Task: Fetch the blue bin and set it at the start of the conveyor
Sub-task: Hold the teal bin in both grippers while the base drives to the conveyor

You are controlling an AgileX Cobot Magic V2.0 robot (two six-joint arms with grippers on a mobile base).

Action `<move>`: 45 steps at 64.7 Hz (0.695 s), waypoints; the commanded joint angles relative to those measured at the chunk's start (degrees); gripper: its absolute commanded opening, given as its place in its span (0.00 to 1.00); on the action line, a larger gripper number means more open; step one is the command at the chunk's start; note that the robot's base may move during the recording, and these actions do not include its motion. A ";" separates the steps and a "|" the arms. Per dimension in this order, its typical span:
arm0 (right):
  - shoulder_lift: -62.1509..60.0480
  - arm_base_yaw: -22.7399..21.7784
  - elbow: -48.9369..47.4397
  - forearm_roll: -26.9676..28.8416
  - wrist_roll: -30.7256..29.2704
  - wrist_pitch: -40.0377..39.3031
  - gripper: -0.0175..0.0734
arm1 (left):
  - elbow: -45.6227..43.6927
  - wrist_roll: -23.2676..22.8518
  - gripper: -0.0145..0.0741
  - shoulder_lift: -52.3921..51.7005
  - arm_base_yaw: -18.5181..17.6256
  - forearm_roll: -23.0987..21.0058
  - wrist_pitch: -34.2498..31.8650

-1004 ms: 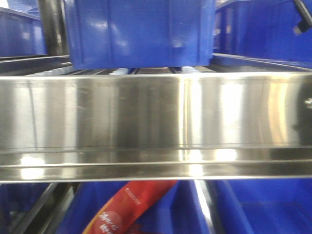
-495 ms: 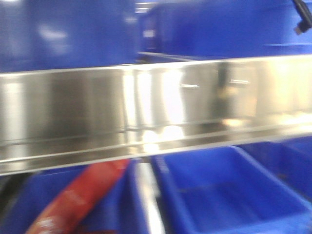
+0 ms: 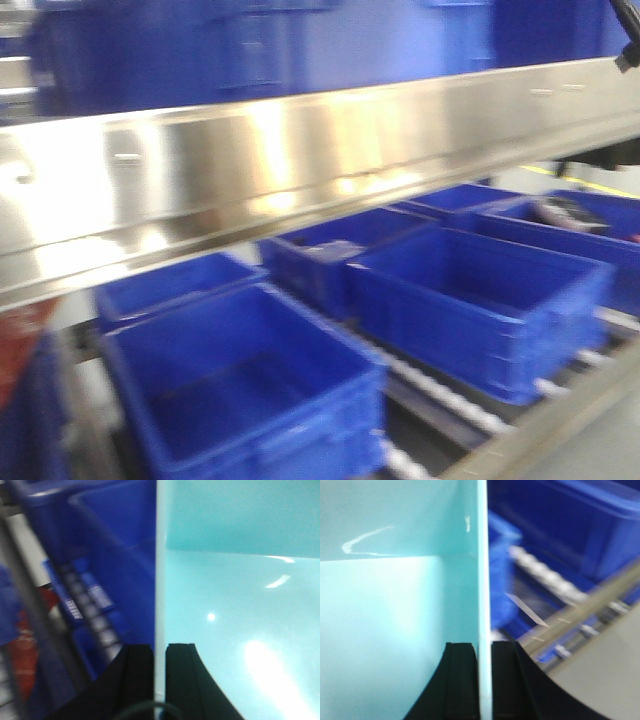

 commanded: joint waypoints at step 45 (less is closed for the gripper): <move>-0.82 -0.29 -0.88 -2.59 -0.57 -0.69 0.01 | -0.79 -0.07 0.04 -0.96 0.05 2.06 -1.02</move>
